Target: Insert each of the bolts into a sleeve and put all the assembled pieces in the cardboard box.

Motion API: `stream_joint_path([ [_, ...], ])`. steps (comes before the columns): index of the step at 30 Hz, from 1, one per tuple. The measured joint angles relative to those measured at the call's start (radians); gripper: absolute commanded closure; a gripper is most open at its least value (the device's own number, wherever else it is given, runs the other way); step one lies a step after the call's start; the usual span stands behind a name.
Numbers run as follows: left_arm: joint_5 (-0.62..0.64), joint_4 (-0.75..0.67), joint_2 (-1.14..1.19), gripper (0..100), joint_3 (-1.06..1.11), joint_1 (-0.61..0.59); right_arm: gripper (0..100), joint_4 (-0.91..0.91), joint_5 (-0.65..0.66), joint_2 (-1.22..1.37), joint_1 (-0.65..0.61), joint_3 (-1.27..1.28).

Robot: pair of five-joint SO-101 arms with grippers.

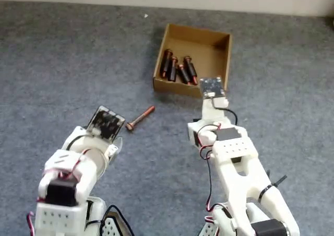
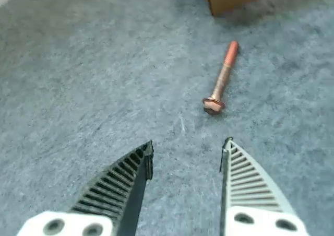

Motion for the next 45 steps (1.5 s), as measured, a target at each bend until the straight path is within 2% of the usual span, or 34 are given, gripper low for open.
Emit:
stream_joint_path([
  [6,-0.074,0.0,0.385,77,-0.184,0.066,99.3,-0.043,-0.029,0.0,0.081,0.0],
  [13,-0.086,-0.003,0.847,77,-0.431,0.121,99.3,-0.049,-0.048,0.0,0.089,0.0],
  [22,-0.086,-0.104,1.309,77,-0.671,0.129,99.3,-0.049,-0.048,0.0,0.084,0.0],
  [29,-0.086,-0.157,1.542,79,-0.789,0.129,99.3,-0.049,-0.048,0.0,0.087,0.0],
  [38,-0.086,-0.164,1.731,100,-0.895,0.133,99.3,-0.049,-0.048,0.0,0.089,0.0],
  [45,-0.091,-0.161,1.792,99,-0.941,0.135,99.3,-0.049,-0.048,0.0,0.089,0.0],
])
